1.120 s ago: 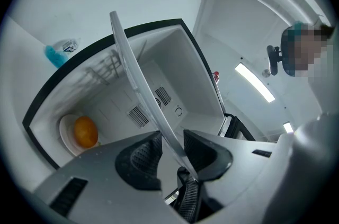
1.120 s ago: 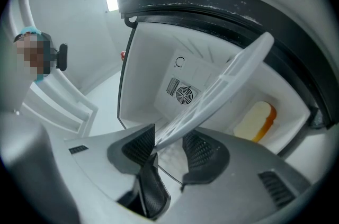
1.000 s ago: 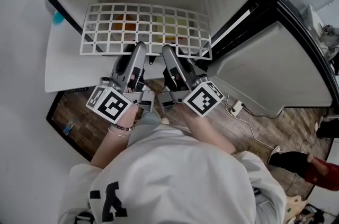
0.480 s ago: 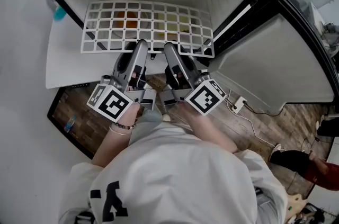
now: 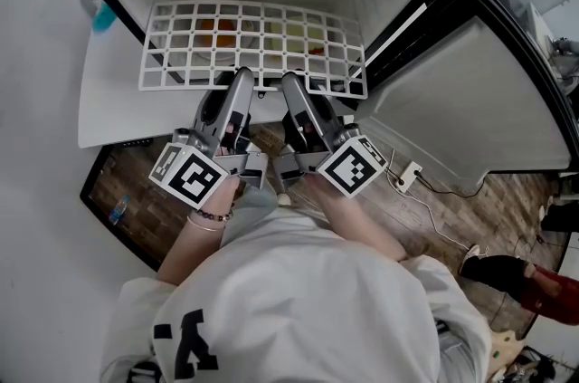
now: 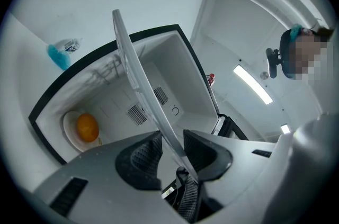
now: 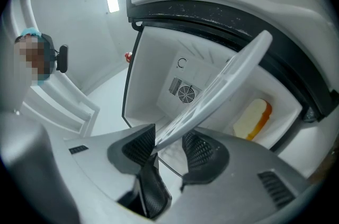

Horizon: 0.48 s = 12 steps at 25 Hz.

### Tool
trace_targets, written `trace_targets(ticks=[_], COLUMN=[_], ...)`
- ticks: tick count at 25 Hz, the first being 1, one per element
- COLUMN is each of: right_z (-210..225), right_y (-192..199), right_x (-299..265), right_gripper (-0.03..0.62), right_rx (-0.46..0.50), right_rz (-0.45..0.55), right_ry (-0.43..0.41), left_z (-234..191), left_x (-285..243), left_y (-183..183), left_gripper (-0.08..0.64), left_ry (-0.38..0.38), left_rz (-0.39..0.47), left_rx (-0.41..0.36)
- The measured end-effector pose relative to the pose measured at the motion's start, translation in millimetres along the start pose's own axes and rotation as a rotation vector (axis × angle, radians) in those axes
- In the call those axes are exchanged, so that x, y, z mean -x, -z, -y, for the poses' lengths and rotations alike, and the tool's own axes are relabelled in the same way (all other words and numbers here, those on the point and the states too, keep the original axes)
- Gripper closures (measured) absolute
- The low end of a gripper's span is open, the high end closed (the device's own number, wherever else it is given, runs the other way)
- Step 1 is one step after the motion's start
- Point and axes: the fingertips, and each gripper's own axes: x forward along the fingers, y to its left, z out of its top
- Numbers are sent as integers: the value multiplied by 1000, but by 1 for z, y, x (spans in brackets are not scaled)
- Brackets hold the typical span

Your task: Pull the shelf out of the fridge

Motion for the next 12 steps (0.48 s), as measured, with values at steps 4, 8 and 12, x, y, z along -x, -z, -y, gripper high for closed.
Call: trace_targets(ticks=[4, 8, 12], right_z=[-2, -2, -3], right_y=[2, 2, 2], right_x=[3, 5, 7], right_gripper=[414, 414, 414], right_rx=[3, 4, 1], right_rz=[-2, -7, -5], right_ry=[0, 1, -3], left_z=[1, 3, 5], left_x=[3, 5, 7], left_y=[1, 2, 2], left_gripper=[428, 430, 430], left_ry=[1, 0, 0], left_rz=[1, 3, 5], left_rx=[2, 0, 1])
